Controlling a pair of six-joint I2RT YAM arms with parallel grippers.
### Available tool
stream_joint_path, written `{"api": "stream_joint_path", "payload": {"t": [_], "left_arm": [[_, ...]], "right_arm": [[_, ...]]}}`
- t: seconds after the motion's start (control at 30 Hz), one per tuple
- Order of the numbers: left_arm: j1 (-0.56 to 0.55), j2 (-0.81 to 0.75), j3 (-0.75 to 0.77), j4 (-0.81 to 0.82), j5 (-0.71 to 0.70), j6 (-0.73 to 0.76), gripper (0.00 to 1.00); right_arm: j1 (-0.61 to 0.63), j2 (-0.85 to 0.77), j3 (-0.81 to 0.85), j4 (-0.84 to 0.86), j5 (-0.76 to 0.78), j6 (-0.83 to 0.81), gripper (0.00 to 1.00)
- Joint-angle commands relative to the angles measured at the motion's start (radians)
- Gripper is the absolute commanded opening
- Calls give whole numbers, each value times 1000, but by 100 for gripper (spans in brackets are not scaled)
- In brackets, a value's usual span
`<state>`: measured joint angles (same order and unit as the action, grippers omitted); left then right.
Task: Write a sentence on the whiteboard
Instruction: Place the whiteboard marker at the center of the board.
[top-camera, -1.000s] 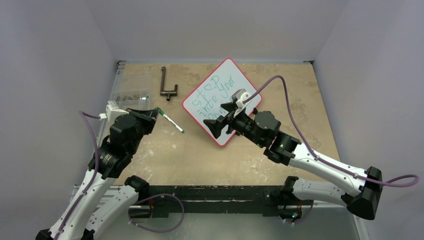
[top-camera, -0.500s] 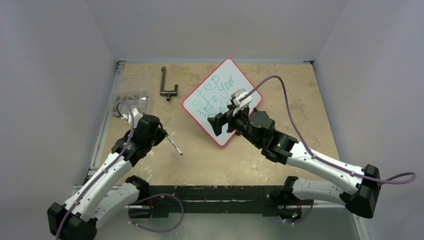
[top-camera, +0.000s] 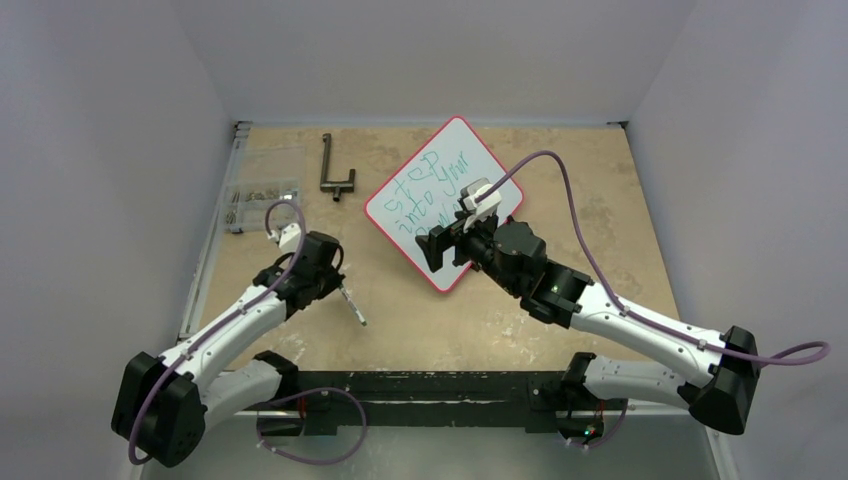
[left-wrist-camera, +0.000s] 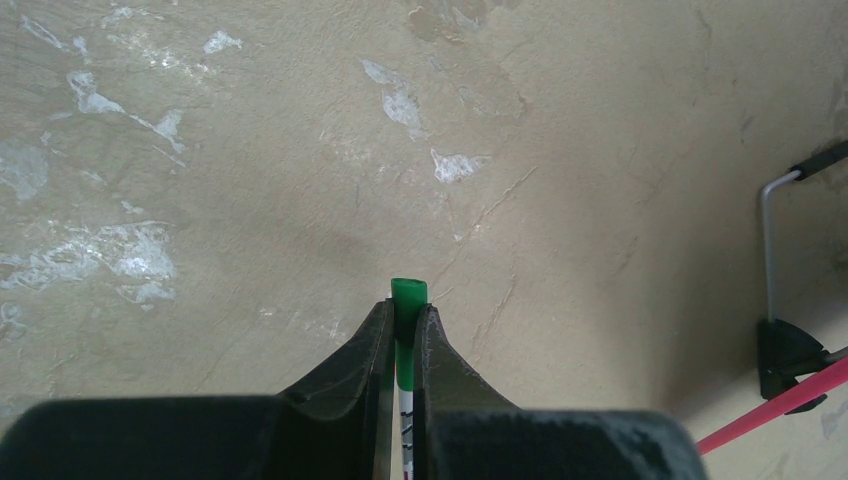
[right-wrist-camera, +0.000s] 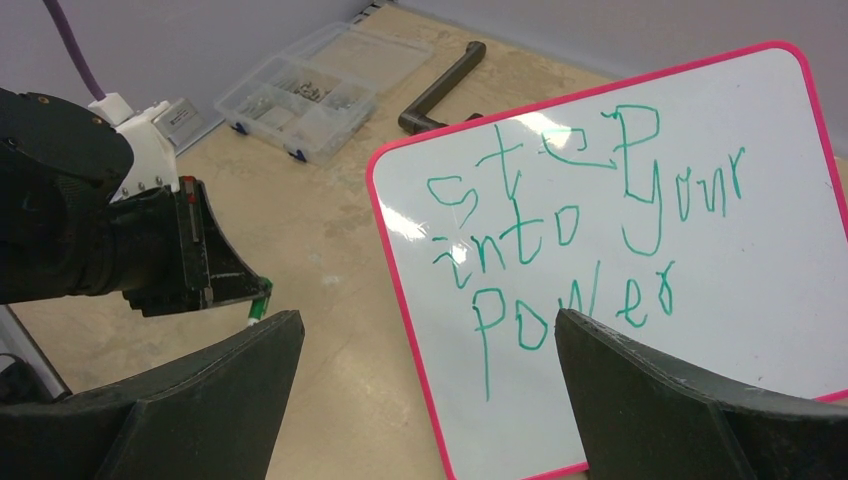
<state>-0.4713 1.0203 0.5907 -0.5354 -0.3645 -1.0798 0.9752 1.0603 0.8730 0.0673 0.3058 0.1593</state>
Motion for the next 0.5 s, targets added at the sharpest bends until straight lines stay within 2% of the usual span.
{"api": "stream_joint_path", "payload": {"t": [0.0,0.2,0.4,0.47], "left_arm": [[4,17,-9,47,-5,23,0],[3,48,-6,34,-14,14,0],[3,60,-1,40,-1,25,15],[3,55,4,34,3,31,23]], "right_arm": [[0,-2,21,22,32,16,99],[0,1,21,17,35,19,99],[0,0,21,12,35,23,99],[0,-2,23,7,35,25,99]]}}
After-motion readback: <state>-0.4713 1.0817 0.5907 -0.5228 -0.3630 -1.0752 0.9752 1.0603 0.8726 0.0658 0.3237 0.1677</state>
